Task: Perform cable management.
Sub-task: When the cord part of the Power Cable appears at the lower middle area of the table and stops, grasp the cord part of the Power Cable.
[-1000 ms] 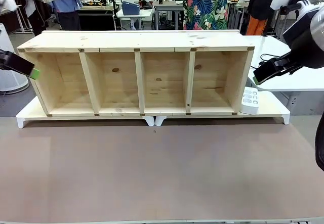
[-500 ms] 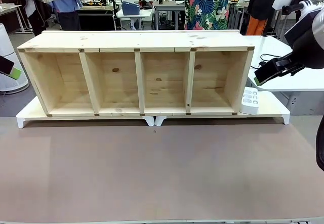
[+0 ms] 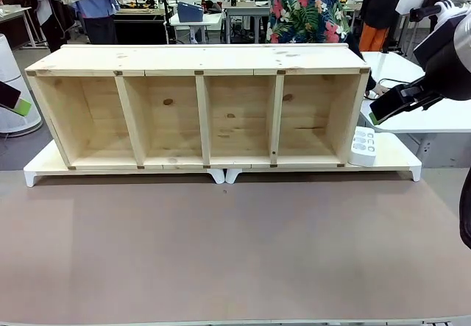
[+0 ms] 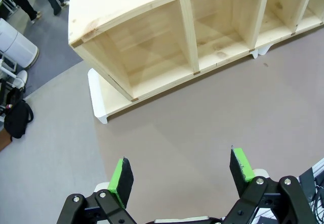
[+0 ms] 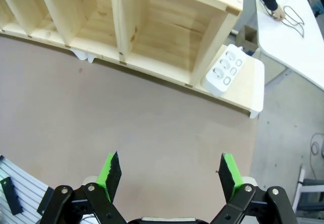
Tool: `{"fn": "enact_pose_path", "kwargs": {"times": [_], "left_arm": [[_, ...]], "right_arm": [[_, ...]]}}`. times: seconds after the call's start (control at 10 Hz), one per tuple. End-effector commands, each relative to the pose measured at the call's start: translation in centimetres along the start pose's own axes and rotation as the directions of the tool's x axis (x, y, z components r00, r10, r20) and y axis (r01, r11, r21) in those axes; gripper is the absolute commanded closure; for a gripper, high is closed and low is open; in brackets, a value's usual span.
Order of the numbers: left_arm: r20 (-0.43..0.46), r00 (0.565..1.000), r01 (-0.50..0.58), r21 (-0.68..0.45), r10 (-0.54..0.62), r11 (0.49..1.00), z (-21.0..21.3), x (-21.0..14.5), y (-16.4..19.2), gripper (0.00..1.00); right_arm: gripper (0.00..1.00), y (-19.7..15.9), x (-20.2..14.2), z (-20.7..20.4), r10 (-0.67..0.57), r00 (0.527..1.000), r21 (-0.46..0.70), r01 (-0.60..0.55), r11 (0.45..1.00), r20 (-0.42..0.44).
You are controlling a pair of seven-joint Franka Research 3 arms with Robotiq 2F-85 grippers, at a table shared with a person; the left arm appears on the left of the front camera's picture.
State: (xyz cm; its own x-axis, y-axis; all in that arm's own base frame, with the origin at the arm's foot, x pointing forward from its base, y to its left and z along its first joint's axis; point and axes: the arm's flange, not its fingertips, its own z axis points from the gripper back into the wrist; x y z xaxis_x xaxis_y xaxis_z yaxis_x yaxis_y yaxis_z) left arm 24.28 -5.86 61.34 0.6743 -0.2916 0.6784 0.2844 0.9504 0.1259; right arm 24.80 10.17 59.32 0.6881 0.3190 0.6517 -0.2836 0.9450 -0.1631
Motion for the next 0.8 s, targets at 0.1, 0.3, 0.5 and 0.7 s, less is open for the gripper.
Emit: {"fn": "enact_pose_path", "kwargs": {"times": [0.1, 0.3, 0.5, 0.7], "left_arm": [[0.007, 1.000, -0.004, 0.000, 0.004, 1.000, -0.02, 0.11, 0.08, 0.00], [0.007, 1.000, -0.004, 0.000, 0.004, 1.000, -0.02, 0.11, 0.08, 0.00], [0.007, 1.000, -0.004, 0.000, 0.004, 1.000, -0.02, 0.11, 0.08, 0.00], [0.007, 1.000, -0.004, 0.000, 0.004, 1.000, -0.02, 0.11, 0.08, 0.00]], "right_arm": [[0.00, -0.02, 0.01, 0.00, -0.001, 1.000, 0.000, 0.001, 1.000, 0.000], [0.00, -0.02, 0.01, 0.00, -0.001, 1.000, 0.000, 0.001, 1.000, 0.000], [0.00, -0.02, 0.01, 0.00, -0.001, 1.000, 0.000, 0.001, 1.000, 0.000], [0.00, -0.02, 0.01, 0.00, -0.001, 1.000, 0.000, 0.001, 1.000, 0.000]]}}
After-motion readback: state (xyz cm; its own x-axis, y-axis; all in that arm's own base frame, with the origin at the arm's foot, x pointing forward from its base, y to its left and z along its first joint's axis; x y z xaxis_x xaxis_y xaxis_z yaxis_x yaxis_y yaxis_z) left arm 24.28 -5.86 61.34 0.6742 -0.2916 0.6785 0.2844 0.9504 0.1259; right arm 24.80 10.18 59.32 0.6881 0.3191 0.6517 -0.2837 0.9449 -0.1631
